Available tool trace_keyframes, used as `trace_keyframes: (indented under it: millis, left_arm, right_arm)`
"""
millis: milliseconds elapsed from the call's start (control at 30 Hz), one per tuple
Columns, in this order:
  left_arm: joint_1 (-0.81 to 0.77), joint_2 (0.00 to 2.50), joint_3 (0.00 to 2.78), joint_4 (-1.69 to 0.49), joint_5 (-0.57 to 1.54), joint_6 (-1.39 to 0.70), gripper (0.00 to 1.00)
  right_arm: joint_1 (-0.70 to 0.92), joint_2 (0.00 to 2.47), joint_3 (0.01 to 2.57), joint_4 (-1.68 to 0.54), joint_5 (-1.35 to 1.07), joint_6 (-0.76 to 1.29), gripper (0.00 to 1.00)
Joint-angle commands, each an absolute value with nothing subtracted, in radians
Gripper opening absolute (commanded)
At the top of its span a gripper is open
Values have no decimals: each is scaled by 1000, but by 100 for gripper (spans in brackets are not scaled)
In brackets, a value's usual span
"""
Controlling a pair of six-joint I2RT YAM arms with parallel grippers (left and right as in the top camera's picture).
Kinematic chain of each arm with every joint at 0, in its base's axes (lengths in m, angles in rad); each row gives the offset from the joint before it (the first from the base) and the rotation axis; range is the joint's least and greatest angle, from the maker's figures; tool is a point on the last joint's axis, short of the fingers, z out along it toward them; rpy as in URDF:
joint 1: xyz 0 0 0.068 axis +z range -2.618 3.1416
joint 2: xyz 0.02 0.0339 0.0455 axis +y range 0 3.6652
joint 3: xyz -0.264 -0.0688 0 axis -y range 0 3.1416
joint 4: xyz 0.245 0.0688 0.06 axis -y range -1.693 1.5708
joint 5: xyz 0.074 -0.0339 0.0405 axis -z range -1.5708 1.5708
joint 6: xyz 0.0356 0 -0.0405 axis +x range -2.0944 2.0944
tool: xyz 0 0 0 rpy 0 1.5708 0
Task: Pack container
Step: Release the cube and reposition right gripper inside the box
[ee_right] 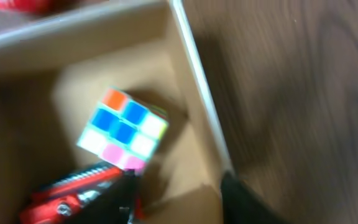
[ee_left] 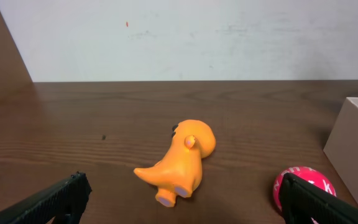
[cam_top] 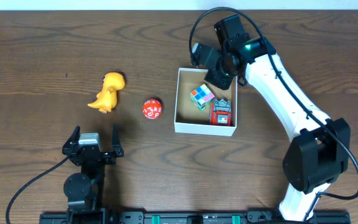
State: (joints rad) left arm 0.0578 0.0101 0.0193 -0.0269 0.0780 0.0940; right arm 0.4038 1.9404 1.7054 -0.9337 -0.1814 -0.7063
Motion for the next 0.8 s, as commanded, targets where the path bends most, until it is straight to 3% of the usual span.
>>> trace_keyframes:
  millis: [0,133,767]
  left_arm:
    - [56,4,4,-63,90,93,98]
    - [56,4,4,-63,90,93,98]
    - [56,4,4,-63,90,94,98]
  right_arm:
    - [427,1935,1707,-930,-347,-640,24]
    - [434,1936,1707,-919,-365,-514,2]
    - [539,2037,1706,-896,-434,-213,1]
